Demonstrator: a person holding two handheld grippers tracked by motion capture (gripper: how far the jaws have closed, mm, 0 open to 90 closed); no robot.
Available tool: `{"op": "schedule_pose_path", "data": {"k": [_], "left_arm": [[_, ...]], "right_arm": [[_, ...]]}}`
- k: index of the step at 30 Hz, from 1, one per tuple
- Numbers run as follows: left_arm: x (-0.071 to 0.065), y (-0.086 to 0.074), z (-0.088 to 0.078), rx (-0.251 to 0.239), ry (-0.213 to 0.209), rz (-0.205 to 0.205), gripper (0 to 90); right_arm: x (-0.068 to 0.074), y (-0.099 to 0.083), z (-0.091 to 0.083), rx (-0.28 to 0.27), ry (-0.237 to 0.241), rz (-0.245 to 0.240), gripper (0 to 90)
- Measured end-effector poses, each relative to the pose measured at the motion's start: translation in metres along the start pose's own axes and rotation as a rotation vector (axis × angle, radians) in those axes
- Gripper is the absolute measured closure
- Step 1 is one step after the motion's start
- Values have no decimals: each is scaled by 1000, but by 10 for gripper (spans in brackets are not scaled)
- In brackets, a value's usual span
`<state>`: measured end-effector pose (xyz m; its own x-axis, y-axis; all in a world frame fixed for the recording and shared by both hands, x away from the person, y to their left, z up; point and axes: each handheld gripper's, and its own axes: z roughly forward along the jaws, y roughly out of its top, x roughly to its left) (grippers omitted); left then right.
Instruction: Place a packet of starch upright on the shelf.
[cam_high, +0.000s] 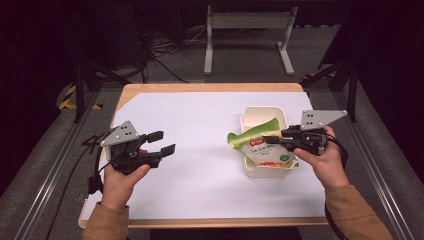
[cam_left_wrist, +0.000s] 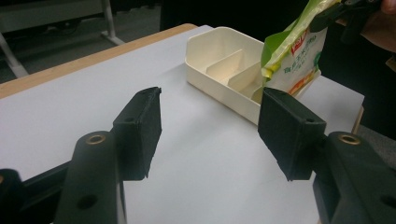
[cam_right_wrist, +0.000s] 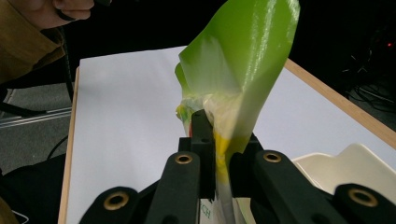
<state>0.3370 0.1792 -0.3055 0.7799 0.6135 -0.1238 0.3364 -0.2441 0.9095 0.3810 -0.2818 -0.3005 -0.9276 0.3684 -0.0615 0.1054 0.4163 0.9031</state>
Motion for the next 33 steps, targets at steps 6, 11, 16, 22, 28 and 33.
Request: {"op": "schedule_pose_path", "data": {"k": [6,11,16,22,28,33], "left_arm": [[0,0,0,-1,-2,-4,402],[1,0,1,1,-3,-5,401],[1,-1,0,-3,0,-7,400],[3,-2,-1,-4,4,-10,400],[3,-2,-1,-2,3,-10,400],[3,-2,-1,-4,3,-13,400]], "right_arm": [[-3,-4,-7,-1,-36,8,830],[-2,-6,-6,10,-33,11,826],[-1,-11,-7,-8,-32,29,825],[-3,-20,-15,-51,-46,70,821],[-2,-26,-17,-76,-56,95,821],[-1,-31,-21,-83,-86,107,823]]}}
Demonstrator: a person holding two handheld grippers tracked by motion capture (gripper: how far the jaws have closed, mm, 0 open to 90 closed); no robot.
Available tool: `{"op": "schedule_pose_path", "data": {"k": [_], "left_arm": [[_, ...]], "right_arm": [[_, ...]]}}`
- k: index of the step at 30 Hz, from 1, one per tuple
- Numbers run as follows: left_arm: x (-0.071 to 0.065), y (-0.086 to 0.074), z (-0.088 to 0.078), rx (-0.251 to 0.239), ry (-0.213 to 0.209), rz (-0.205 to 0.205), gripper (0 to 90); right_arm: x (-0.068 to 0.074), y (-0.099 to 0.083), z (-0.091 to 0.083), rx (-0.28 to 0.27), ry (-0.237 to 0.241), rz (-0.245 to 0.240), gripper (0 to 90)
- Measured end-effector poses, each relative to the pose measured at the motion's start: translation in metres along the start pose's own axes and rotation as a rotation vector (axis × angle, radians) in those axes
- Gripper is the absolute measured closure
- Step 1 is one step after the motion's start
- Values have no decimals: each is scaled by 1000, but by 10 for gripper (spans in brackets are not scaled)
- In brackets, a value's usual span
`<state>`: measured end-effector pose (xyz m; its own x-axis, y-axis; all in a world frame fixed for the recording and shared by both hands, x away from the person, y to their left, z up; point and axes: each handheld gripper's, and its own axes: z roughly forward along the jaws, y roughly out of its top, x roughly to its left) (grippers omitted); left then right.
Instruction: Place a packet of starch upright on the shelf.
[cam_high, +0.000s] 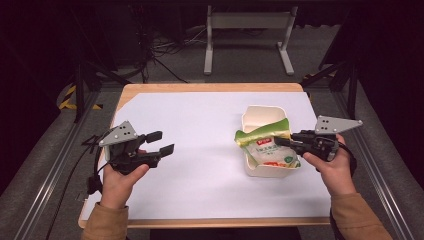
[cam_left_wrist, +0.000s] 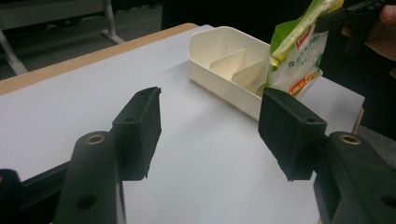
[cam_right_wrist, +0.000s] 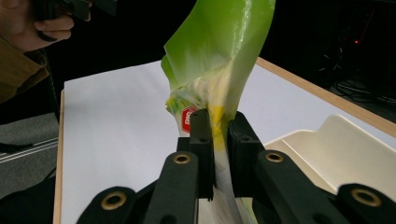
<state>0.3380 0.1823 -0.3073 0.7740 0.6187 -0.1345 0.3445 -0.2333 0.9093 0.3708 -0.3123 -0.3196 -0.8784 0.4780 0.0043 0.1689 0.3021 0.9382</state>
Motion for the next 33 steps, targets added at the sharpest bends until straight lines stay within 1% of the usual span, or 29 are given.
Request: {"op": "schedule_pose_path", "data": {"k": [3,6,9,10,11,13,14,15,22,26,27,28,29,32,33], "left_arm": [[0,0,0,0,0,0,400],[0,0,0,3,2,3,400],[0,0,1,2,0,-1,400],[1,0,1,3,0,-1,400],[1,0,1,4,1,0,400],[1,-1,2,6,0,-5,400],[1,-1,2,10,2,1,400],[1,-1,2,15,4,6,400],[1,-1,4,15,3,1,399],[2,-1,4,15,2,0,397],[2,-2,4,16,3,-3,396],[3,-2,4,16,5,2,396],[2,-2,5,16,4,-7,396],[3,-2,5,16,4,-7,393],[3,-2,5,15,4,-7,393]], "right_arm": [[-3,-5,-3,-12,-12,24,823],[-3,-7,-4,9,-29,27,821],[-5,-16,-2,107,-81,23,808],[-6,-20,-2,123,-94,26,803],[-8,-24,-4,112,-102,41,799],[-10,-30,-8,95,-94,69,792],[-11,-31,-10,94,-94,73,787],[-11,-33,-11,100,-96,73,783],[-8,-32,-13,119,-109,60,751],[-8,-31,-14,114,-120,74,691],[-8,-30,-15,104,-124,81,639],[-8,-30,-15,104,-124,81,639],[-8,-29,-15,96,-126,91,609],[-7,-25,-17,81,-134,108,497],[-7,-25,-17,81,-134,108,497]]}}
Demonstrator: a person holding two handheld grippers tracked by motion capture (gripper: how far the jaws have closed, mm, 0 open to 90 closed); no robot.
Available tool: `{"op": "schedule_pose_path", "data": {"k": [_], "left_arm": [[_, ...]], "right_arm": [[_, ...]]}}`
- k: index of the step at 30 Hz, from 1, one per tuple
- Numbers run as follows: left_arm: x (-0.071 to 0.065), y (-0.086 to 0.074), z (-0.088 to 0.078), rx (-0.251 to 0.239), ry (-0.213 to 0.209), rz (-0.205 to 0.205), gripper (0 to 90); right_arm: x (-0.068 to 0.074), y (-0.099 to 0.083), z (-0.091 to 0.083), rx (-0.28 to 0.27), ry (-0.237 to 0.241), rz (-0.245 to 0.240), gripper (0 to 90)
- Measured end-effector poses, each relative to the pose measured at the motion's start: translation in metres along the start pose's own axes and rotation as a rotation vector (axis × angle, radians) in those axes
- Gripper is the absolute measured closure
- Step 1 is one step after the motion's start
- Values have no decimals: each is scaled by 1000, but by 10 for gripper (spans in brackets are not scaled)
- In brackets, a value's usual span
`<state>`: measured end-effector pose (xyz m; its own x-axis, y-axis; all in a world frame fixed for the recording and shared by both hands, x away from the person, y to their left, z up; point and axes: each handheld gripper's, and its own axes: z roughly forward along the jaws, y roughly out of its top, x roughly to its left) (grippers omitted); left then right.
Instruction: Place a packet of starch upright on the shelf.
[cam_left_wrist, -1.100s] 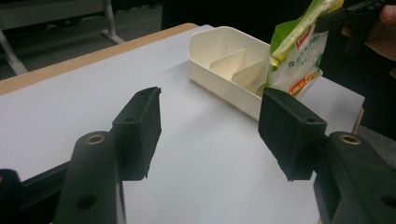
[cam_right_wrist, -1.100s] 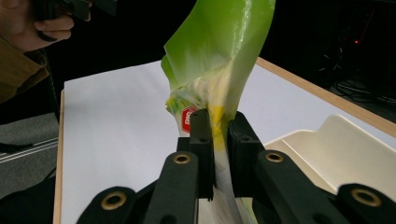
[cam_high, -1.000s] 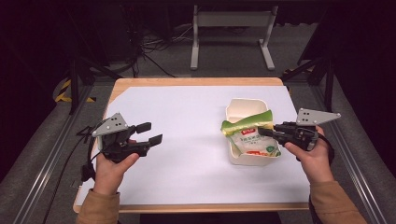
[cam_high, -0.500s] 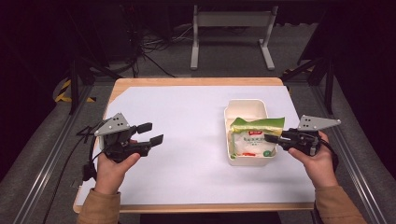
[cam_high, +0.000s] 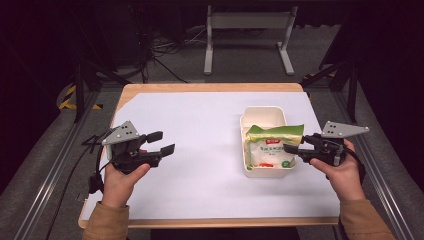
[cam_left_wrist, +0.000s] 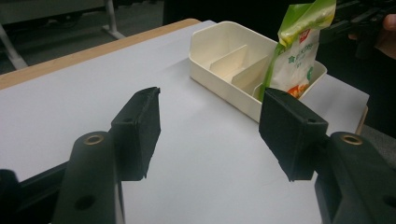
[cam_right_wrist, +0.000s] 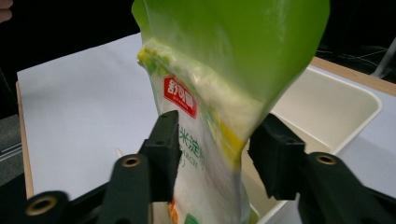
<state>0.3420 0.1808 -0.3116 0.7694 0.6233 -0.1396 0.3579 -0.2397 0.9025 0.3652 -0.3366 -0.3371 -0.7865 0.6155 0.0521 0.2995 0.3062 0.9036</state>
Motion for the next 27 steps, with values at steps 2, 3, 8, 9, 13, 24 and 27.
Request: {"op": "schedule_pose_path", "data": {"k": [2,3,8,9,13,24,27], "left_arm": [[0,0,0,1,2,4,390],[0,0,0,1,2,4,389],[1,-1,-1,11,10,1,371],[1,-1,-1,11,10,1,366],[4,-2,-3,-1,17,8,349],[17,-9,-5,2,57,-13,319],[22,-12,-5,-2,66,-25,314]], "right_arm": [[1,3,-1,-14,-7,10,419],[1,4,-1,-21,-10,14,392],[4,13,-7,-27,-26,4,331],[4,13,-7,-27,-26,4,331],[5,19,-14,-35,-53,-11,314],[-4,18,-44,-60,-156,8,293],[-11,13,-53,-56,-190,20,286]]}}
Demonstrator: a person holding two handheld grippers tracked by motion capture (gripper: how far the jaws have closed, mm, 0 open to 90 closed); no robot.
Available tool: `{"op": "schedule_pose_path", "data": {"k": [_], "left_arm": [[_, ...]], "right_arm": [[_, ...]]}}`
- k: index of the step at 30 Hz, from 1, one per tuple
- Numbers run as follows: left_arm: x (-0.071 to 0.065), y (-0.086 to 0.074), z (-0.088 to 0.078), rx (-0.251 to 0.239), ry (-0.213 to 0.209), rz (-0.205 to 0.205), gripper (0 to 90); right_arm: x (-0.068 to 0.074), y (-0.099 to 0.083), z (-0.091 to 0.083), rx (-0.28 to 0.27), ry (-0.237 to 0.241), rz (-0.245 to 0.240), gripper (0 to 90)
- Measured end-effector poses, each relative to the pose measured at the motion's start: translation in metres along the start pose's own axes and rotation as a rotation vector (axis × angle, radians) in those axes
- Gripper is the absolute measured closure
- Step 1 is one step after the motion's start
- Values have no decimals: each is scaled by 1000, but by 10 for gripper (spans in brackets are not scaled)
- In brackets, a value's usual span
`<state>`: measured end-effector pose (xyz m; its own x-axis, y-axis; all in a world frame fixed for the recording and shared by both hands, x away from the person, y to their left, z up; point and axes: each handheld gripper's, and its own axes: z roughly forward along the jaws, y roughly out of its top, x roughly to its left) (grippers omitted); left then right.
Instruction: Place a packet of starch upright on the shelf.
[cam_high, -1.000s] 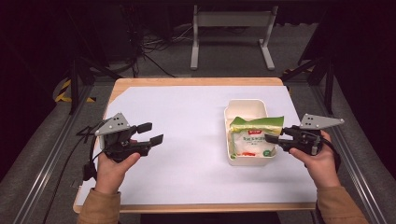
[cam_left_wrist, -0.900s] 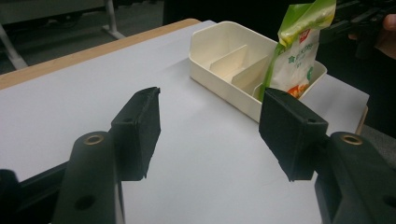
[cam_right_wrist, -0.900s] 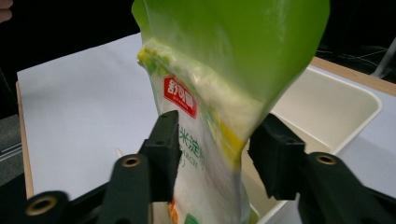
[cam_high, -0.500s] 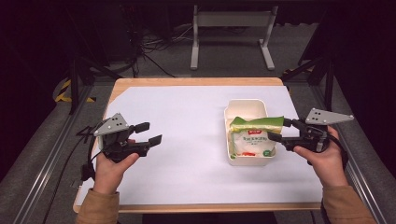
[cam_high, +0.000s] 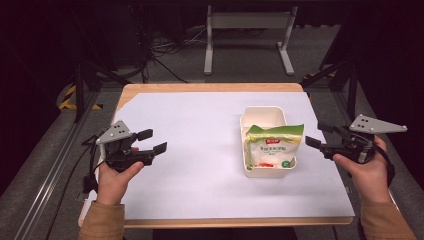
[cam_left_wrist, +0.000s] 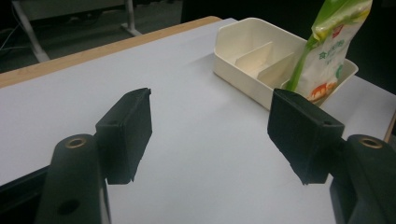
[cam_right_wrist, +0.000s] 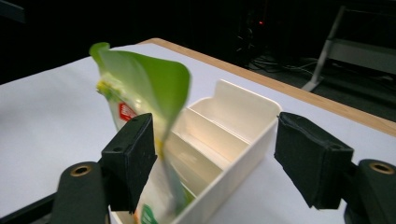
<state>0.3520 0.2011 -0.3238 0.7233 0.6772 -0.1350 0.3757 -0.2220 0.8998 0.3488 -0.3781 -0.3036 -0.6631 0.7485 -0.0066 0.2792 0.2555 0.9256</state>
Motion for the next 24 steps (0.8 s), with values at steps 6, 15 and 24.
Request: {"op": "schedule_pose_path", "data": {"k": [6,15,24], "left_arm": [[10,-6,1,-6,15,-6,307],[20,-16,6,-3,28,-23,304],[30,-26,10,-8,39,-43,302]], "right_arm": [[-18,-12,-10,23,-50,34,267],[-38,-34,-14,67,-101,63,249],[-49,-61,-8,84,-102,95,235]]}}
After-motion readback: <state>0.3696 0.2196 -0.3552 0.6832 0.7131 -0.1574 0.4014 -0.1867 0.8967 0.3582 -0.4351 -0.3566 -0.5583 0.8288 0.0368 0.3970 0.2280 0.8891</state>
